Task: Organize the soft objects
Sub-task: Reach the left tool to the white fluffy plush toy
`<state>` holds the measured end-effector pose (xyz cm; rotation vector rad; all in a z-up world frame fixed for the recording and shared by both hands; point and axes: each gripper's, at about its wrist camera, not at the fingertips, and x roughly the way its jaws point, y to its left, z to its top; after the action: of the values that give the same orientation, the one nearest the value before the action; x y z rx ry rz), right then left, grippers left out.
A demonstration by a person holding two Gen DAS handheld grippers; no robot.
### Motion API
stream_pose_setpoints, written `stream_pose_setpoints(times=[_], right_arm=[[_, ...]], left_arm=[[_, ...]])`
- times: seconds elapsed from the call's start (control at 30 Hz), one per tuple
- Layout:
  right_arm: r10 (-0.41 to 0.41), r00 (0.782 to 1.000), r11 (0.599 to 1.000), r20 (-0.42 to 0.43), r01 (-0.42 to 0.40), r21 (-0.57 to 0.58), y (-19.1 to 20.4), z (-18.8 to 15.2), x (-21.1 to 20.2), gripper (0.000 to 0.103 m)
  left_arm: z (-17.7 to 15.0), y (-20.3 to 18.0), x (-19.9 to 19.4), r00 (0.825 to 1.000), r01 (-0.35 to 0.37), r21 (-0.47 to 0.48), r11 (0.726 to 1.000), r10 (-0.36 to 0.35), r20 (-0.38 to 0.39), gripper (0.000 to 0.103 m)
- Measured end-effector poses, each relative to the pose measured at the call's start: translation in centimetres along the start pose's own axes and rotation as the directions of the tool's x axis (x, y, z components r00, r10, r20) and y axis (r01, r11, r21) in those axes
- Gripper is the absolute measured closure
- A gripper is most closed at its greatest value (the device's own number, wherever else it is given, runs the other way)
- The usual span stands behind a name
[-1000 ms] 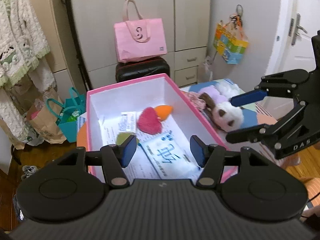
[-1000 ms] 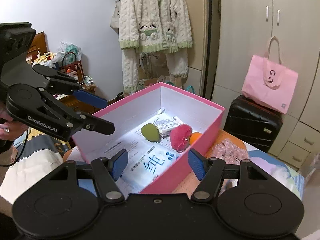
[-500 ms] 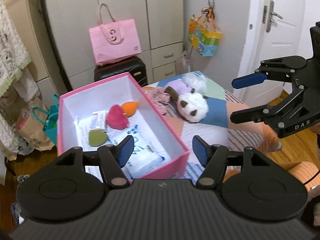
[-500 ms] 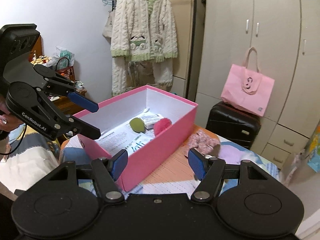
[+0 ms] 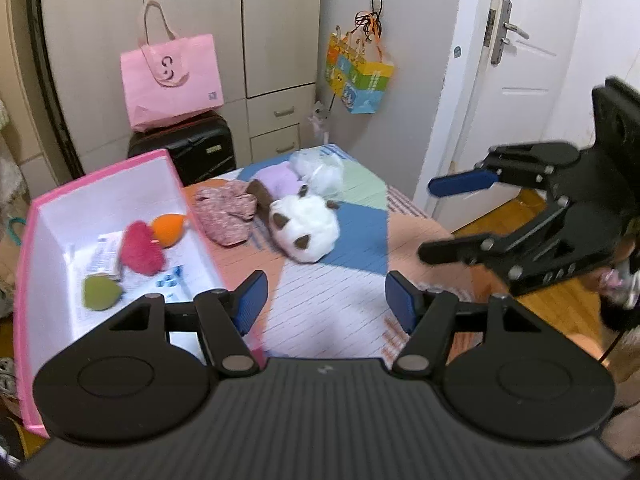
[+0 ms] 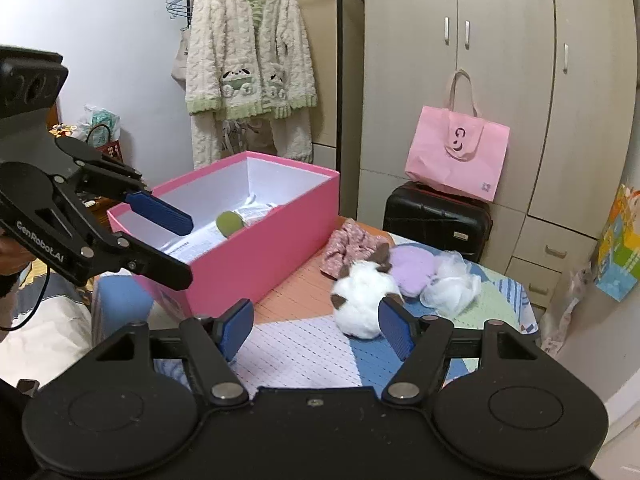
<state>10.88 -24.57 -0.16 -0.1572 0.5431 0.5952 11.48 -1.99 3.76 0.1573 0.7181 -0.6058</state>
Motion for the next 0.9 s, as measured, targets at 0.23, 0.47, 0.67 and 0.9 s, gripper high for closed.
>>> stream_pose_setpoints(times=[0.23, 0.47, 0.67, 0.9], right_arm=[[-0.006, 1.000, 1.000, -0.030, 0.007, 0.021, -2.0, -1.8, 2.9, 0.028], [-0.043, 0.999, 0.999, -0.030, 0.044, 0.014, -3.5, -3.1, 6.2, 0.024], [-0.023, 1.000, 0.999, -0.018, 0.024, 0.041, -4.7, -3.5, 9.1, 0.023], [-0.039, 0.999, 0.998, 0.016, 0.038, 0.058, -5.4, -4.1, 12.1, 0.023]], left_arm=[[0.8, -0.6, 3.9, 0.999, 0.037, -0.071, 0.997, -0.038, -0.010, 0.039], [1.7, -0.5, 8.0, 0.999, 0.004, -0.108, 0.994, -0.009, -0.049, 0.033], [1.8, 0.3, 10.8, 0.998, -0.027, -0.220, 0.975, 0.016, -0.054, 0.033], [1.7, 1.0, 13.8, 0.998, -0.053, -0.314, 0.948, 0.038, -0.053, 0.032]])
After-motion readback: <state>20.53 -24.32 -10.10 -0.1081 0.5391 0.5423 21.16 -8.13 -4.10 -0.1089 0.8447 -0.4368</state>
